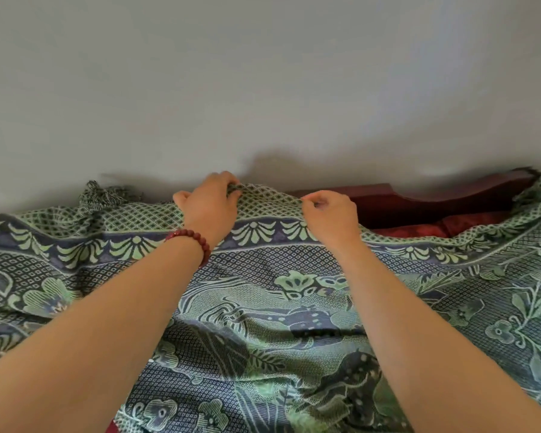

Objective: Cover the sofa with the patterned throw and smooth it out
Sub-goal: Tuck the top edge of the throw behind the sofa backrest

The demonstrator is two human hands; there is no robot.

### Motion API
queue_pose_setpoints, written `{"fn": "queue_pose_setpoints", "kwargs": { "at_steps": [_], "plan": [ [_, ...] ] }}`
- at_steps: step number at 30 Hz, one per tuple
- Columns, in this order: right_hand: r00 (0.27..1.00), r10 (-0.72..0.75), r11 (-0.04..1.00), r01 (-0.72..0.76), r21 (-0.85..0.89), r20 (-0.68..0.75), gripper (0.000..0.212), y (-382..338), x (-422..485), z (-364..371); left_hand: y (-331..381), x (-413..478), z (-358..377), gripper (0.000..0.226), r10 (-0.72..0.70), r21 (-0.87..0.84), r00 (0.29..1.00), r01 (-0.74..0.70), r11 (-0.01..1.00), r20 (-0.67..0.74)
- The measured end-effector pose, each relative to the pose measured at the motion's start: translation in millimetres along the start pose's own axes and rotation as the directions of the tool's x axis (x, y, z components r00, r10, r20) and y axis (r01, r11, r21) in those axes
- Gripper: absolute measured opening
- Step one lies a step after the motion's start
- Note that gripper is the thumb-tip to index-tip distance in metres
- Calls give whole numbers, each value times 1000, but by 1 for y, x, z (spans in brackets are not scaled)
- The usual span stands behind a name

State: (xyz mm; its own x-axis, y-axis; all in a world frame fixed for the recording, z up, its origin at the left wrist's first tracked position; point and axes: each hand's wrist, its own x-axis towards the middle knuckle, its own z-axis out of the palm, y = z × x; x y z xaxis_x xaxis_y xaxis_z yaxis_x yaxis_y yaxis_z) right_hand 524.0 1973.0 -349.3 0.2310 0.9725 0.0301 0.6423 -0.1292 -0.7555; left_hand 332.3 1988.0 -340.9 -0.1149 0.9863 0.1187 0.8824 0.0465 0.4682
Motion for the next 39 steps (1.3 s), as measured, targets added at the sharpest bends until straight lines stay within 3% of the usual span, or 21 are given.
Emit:
{"fn": "queue_pose_setpoints", "kwargs": {
  "at_steps": [3,5,8,10,12,14,17,19,23,25,29,32,36,39],
  "plan": [
    [990,26,997,-15,-77,136,33,12,12,-4,11,-5,2,15,-63,-12,994,63,998,-87],
    [939,50,985,10,-172,339,34,22,24,-6,19,-7,4,15,-133,-33,981,129,991,-141],
    [753,82,962,112,-249,653,55,35,32,-14,30,-10,10,11,-190,-69,962,180,981,-196],
    [632,114,963,120,-242,766,48,44,34,-19,37,-14,14,9,-231,-87,944,216,972,-235],
    [568,122,952,164,-257,814,42,49,35,-21,41,-19,16,10,-255,-92,928,239,967,-270],
    [611,64,950,206,-236,789,37,53,38,-20,43,-25,17,12,-274,-106,916,254,961,-294],
    [833,-84,958,218,-185,546,28,59,47,-17,42,-25,15,13,-298,-109,900,277,955,-318],
    [905,-116,975,182,-124,408,27,61,49,-17,41,-21,11,13,-310,-73,884,304,950,-350],
    [973,-144,988,133,72,179,25,54,58,-18,36,-16,1,13,-307,-12,864,329,944,-399],
    [982,-185,969,177,172,30,21,41,69,-25,36,-15,2,13,-296,-9,878,316,949,-377],
    [910,-353,906,390,163,-215,23,7,95,-41,45,4,3,9,-295,-124,868,268,955,-399],
    [882,-409,883,448,143,-235,23,7,104,-34,42,20,8,10,-301,-235,855,217,947,-422],
    [920,-387,917,391,75,-68,27,37,105,-8,27,26,34,13,-333,-293,876,236,926,-348],
    [931,-362,932,363,-7,53,29,52,107,6,15,25,54,25,-357,-326,912,282,902,-200]
  ]
}}
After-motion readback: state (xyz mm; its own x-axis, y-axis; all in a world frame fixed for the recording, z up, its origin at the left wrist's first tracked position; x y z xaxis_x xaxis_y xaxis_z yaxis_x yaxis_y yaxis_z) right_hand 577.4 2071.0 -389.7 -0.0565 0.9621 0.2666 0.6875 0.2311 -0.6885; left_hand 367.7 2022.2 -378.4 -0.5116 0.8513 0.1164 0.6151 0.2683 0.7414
